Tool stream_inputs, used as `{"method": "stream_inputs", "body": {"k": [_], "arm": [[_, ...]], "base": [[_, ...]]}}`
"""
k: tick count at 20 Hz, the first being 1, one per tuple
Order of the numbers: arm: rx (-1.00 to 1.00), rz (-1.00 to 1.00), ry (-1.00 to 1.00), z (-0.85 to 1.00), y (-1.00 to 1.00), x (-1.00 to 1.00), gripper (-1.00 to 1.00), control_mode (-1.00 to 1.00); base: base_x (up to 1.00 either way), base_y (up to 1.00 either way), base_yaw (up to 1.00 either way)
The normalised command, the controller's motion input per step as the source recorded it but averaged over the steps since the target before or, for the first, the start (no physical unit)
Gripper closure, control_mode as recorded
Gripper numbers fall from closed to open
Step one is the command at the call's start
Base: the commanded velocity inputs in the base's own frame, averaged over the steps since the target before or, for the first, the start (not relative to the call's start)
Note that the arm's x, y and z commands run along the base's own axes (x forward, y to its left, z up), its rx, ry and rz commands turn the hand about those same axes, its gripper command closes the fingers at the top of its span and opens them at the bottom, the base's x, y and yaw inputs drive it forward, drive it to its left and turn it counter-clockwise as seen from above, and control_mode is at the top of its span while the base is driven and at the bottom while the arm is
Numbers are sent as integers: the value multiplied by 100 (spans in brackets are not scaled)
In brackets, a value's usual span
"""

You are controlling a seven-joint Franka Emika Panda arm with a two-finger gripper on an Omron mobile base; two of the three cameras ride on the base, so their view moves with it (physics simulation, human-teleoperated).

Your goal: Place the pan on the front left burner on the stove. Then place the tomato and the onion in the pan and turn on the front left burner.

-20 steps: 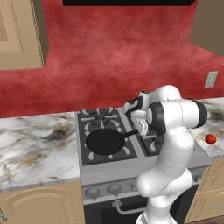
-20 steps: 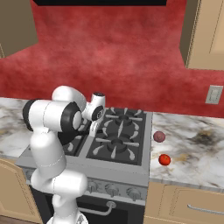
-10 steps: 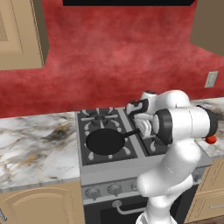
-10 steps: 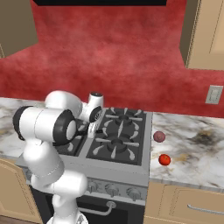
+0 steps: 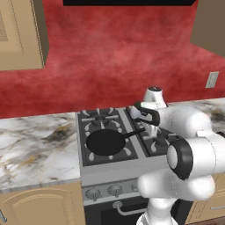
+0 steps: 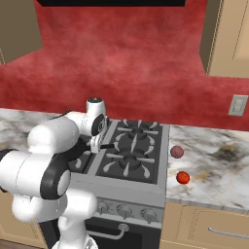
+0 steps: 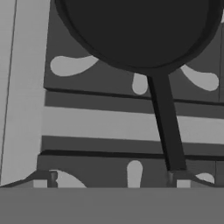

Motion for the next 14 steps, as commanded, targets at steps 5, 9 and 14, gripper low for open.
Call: {"method": "stream_inputs", "body": {"k": [5,9,14], "arm": [[-3,0,-19,78,0,-40,-100,-100],[-1,-2,-20,75,-3,-32,-100,-100],[0,-16,-21,69,-13,-28,-100,-100]], "base": [[0,0,0],[0,0,0],[0,0,0]]}}
